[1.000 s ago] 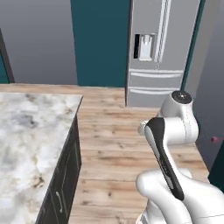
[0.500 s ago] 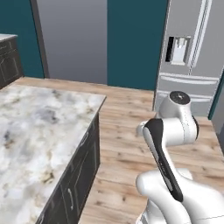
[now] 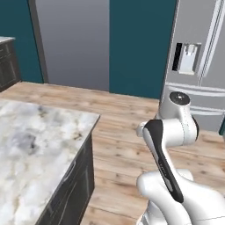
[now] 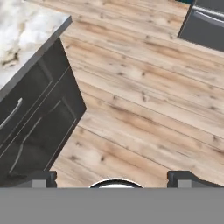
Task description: Four empty soda cans are scattered around the kitchen. Gather all the cans and cluster them next to the stove for recycling.
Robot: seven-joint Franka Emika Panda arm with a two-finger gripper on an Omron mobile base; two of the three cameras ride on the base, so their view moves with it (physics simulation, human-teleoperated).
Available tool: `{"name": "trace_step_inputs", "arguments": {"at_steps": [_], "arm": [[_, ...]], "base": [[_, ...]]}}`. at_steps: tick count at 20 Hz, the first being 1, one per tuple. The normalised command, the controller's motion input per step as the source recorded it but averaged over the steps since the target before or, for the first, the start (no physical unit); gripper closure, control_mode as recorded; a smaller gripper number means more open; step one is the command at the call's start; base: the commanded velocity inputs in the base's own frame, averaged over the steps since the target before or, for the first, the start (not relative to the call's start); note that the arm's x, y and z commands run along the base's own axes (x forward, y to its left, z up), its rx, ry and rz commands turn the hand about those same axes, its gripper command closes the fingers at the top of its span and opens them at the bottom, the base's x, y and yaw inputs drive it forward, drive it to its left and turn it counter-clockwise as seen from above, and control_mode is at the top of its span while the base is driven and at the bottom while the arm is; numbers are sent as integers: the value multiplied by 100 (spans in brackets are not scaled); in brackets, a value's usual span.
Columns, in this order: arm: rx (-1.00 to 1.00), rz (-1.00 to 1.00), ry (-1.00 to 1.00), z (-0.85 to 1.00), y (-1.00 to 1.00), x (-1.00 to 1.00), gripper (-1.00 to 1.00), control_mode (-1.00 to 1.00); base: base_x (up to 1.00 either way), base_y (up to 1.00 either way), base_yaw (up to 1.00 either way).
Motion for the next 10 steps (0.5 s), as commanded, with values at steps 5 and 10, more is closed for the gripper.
{"name": "trace_step_inputs", "arguments": {"at_steps": [5, 10], "arm": [[0, 0, 0, 0, 0, 0, -100, 100], [0, 0, 0, 0, 0, 0, -100, 100]], "base": [[88, -33, 9], [91, -29, 11]]}}
